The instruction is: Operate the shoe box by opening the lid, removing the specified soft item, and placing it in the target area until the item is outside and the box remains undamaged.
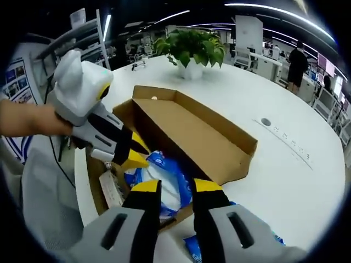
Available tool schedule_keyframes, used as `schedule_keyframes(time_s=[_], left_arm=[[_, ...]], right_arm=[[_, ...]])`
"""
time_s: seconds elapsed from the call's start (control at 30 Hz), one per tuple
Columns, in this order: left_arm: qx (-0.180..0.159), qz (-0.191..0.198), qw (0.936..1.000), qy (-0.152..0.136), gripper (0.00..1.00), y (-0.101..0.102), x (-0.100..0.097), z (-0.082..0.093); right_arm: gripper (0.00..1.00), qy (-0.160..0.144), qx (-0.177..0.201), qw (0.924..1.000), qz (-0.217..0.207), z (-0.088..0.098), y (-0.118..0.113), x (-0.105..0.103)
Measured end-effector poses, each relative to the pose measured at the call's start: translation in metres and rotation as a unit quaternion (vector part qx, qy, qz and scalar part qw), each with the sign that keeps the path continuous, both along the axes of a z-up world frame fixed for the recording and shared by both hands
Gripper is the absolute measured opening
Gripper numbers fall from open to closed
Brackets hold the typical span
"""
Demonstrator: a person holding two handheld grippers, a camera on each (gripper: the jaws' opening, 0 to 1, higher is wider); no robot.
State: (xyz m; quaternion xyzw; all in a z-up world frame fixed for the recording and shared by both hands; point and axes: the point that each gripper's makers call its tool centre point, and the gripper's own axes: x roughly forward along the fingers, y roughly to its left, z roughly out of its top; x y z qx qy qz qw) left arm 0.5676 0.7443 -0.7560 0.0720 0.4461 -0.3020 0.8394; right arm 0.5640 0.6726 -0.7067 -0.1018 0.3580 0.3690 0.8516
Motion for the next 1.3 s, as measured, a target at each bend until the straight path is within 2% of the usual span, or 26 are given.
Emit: schedule_keyframes(time_s=[0.33,0.47,0.6,0.8,0.87,1.3], left_arm=[[0.009,-0.008,0.9999,0.003,0.11,0.0,0.001,-0.006],[0.009,-0.014,0.9998,0.006,0.01,-0.001,0.0,-0.006],[0.007,-0.012,0.9999,0.008,0.0,0.001,-0.001,-0.006],[-0.004,-0.004,0.9999,0.01,0.0,0.004,0.001,-0.001],[-0.006,-0.003,0.9999,0.009,0.0,0.004,0.001,0.002],[-0.02,0.002,0.9998,0.002,0.0,0.008,0.0,0.02]], right_arm=[[0.17,0.001,-0.034,0.9992,0.022,-0.02,0.009,0.006],[0.12,-0.004,-0.05,0.9984,0.027,-0.025,0.011,0.01],[0.13,-0.003,-0.062,0.9973,0.039,-0.032,0.015,0.01],[0.03,-0.005,-0.087,0.9947,0.055,-0.04,0.014,0.007],[0.0,-0.004,-0.088,0.9945,0.056,-0.041,0.014,0.006],[0.0,-0.004,-0.075,0.9963,0.041,-0.028,0.014,0.001]])
